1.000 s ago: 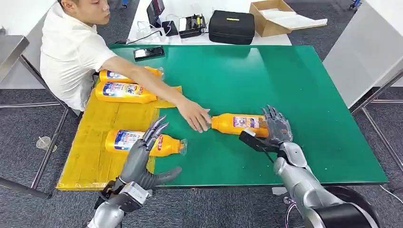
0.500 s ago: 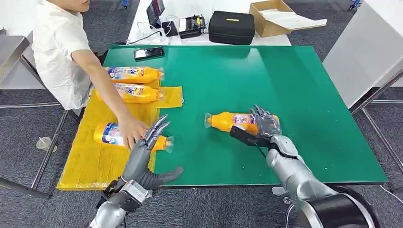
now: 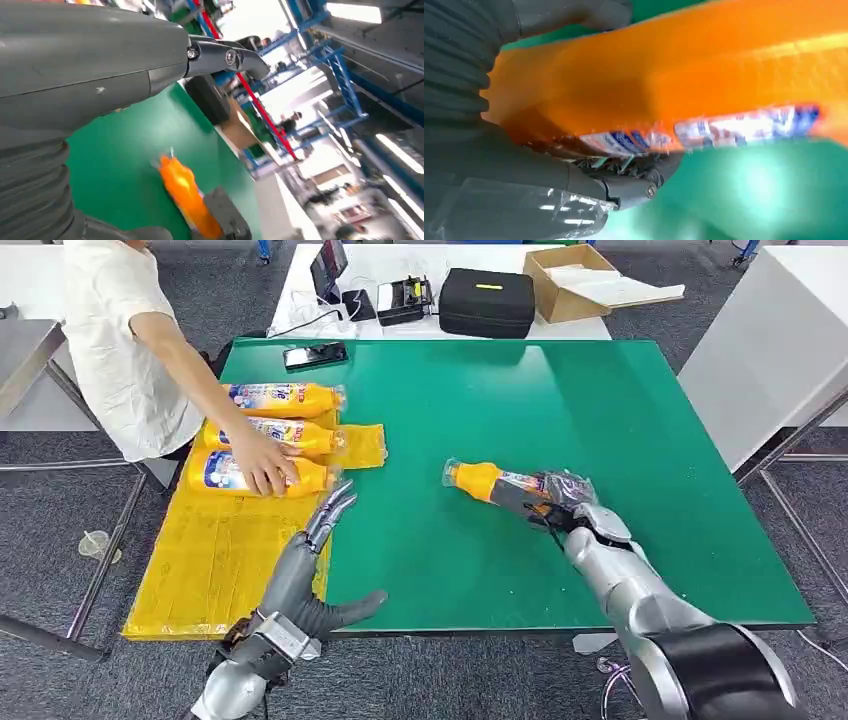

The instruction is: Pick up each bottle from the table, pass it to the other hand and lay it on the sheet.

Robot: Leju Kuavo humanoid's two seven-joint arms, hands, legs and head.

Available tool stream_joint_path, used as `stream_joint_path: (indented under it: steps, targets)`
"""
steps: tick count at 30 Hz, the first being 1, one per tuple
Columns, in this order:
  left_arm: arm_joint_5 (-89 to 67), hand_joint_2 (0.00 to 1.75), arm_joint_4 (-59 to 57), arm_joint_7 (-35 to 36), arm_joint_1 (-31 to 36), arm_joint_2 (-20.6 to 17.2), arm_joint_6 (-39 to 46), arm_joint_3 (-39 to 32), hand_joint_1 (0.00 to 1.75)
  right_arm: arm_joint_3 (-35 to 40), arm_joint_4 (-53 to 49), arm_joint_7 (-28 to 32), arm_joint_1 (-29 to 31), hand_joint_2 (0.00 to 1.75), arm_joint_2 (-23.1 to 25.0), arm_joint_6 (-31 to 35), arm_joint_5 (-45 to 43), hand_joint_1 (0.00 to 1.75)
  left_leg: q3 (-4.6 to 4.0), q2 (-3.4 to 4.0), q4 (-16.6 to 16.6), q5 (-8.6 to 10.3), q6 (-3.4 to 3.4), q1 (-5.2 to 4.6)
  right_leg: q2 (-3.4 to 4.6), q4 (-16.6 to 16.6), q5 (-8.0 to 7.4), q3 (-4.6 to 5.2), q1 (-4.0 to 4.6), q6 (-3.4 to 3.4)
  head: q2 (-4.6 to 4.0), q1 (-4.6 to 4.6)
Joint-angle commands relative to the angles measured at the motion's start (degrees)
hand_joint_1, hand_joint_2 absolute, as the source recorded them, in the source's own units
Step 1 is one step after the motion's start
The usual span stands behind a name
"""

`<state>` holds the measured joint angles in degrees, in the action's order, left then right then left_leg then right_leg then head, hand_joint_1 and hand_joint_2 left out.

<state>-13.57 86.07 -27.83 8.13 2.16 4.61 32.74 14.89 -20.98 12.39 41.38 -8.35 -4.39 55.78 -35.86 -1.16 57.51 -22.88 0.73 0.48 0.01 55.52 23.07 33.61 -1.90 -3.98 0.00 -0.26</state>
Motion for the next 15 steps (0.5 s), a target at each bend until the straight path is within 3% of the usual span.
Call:
stream_joint_path:
  steps: [1, 4, 7, 9, 14, 15]
  targets:
    - [7.40, 1.75, -4.81, 0.95, -0.33, 2.21, -3.43, -2.11, 0.00, -10.35, -1.72, 13.77, -6.16, 1.75, 2.75, -2.13, -10.75, 1.75, 0.25, 0.23, -0.07, -0.14, -0.07, 0.11, 0.14, -0.16, -0.01, -0.24, 0.15, 0.24, 0.00, -0.02]
    - [13.75, 1.75, -7.34, 6.15, -2.11, 5.76, -2.63, -3.92, 0.00, -9.22, -12.17, 20.07, -11.99, 1.75, 6.16, 0.89, -17.31, 1.75, 0.37, 0.38, -0.13, -0.20, -0.17, 0.12, 0.29, -0.21, -0.10, -0.26, 0.17, 0.38, 0.00, -0.04]
    - [17.45, 1.75, -9.64, 7.87, -2.01, 6.79, -1.72, -3.97, 0.00, -6.75, -19.60, 19.20, -15.23, 1.75, 7.37, 1.56, -21.16, 1.75, 0.26, 0.38, -0.11, -0.18, -0.17, 0.08, 0.33, -0.12, -0.09, -0.12, 0.16, 0.32, 0.00, -0.02]
    - [24.71, 1.75, -12.53, 12.44, -1.78, 7.79, -1.04, -4.45, 0.00, -2.44, -28.98, 21.46, -19.15, 1.75, 8.56, 4.58, -24.31, 1.75, 0.20, 0.46, -0.08, -0.21, -0.17, 0.07, 0.39, -0.06, -0.08, 0.00, 0.16, 0.35, 0.00, -0.04]
    - [29.27, 1.75, -17.90, 13.00, -0.07, 7.41, 4.76, -2.25, 0.00, 9.20, -44.50, 20.30, -25.09, 1.75, 9.00, 11.12, -27.50, 1.75, -0.02, 0.31, -0.06, -0.18, -0.19, 0.17, 0.26, -0.01, 0.01, 0.11, 0.20, 0.38, 0.00, 0.00]
    - [29.33, 0.00, -18.03, 12.78, 0.15, 7.33, 5.31, -1.80, 0.00, 10.30, -45.06, 20.16, -25.48, 1.75, 9.17, 11.79, -27.94, 1.75, 0.02, 0.43, -0.02, -0.29, -0.20, 0.19, 0.35, 0.02, 0.08, 0.08, 0.23, 0.47, 0.00, -0.04]
